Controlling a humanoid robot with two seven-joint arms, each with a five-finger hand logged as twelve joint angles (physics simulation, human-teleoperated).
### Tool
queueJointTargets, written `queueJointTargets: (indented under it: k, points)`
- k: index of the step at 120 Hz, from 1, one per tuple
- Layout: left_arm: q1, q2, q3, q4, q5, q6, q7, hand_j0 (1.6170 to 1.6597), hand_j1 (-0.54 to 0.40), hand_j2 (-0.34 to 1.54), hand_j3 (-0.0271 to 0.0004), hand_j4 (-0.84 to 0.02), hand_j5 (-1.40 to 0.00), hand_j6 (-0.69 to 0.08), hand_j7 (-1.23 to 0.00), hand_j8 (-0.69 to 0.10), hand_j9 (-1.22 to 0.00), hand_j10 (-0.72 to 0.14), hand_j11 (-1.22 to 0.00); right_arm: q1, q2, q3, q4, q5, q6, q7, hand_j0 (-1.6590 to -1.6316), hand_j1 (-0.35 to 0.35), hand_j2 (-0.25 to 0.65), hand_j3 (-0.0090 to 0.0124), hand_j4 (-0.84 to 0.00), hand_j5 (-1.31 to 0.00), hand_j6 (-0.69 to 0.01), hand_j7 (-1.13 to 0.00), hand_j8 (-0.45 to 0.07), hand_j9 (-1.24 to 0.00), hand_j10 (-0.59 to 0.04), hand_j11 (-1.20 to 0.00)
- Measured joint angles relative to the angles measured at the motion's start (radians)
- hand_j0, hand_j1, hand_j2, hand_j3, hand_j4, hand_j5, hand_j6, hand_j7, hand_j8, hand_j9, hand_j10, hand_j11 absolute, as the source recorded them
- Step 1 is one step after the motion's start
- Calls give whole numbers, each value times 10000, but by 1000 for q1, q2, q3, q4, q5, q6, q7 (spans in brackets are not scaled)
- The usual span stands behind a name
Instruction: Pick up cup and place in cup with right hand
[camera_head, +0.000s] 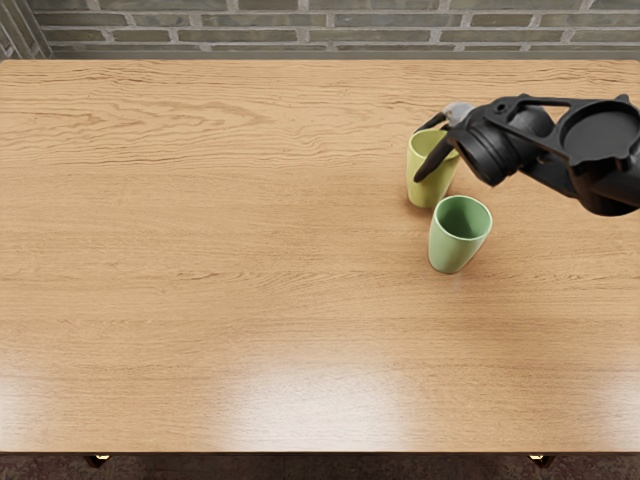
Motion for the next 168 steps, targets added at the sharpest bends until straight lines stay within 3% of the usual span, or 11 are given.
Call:
queueJointTargets:
  k: [20, 60, 65, 73, 106, 127, 168]
  points:
    - [0, 0, 0, 0, 0, 0, 0, 16581, 3490, 1, -2, -2, 0, -1, 0, 1, 0, 2, 0, 46, -47, 2, 68, 1, 0, 0, -16505, 447, -1086, 0, -4596, -6709, -3070, -6461, -2406, -6622, -2837, -6673]
    - [0, 0, 0, 0, 0, 0, 0, 16581, 3490, 0, -1, -2, 0, -1, 0, 0, 0, 1, 0, 128, -261, 51, 375, -16, -8, 0, -16504, 329, -1689, 0, -4827, -6787, -3084, -6583, -2045, -6705, -2199, -6743]
    - [0, 0, 0, 0, 0, 0, 0, 16581, 3490, 0, -1, -2, 0, -1, 0, 0, 0, 1, 0, 136, -282, 55, 404, -17, -9, 0, -16509, 485, -1298, 4, -4821, -6857, -2970, -6610, -1952, -6791, -2106, -6793]
    - [0, 0, 0, 0, 0, 0, 0, 16581, 3490, 0, -1, -2, 0, -1, 0, 0, 0, 1, 0, 148, -311, 59, 444, -18, -9, 0, -16505, 507, -1435, -7, -4849, -7001, -2865, -6719, -1794, -6945, -1960, -6870]
    - [0, 0, 0, 0, 0, 0, 0, 16581, 3491, -1, 0, -2, 0, -1, 0, -1, 0, 0, 1, 196, -416, 67, 596, -17, 0, 0, -16493, 476, -1603, -4, -4676, -7388, -2758, -6949, -1680, -7189, -1987, -7027]
    - [0, 0, 0, 0, 0, 0, 0, 16581, 3491, -1, 0, -2, 0, -1, 0, -1, 0, 0, 1, 201, -485, 73, 652, -14, 46, 0, -16490, 457, -1706, -9, -4622, -7503, -2729, -6979, -1563, -7198, -2023, -7038]
    - [0, 0, 0, 0, 0, 0, 0, 16581, 3491, -1, 0, -2, 0, -2, 0, -1, 0, 0, 1, 203, -563, 82, 668, -12, 194, 0, -16487, 527, -1589, -10, -4603, -7441, -2659, -6997, -1560, -7106, -2000, -6959]
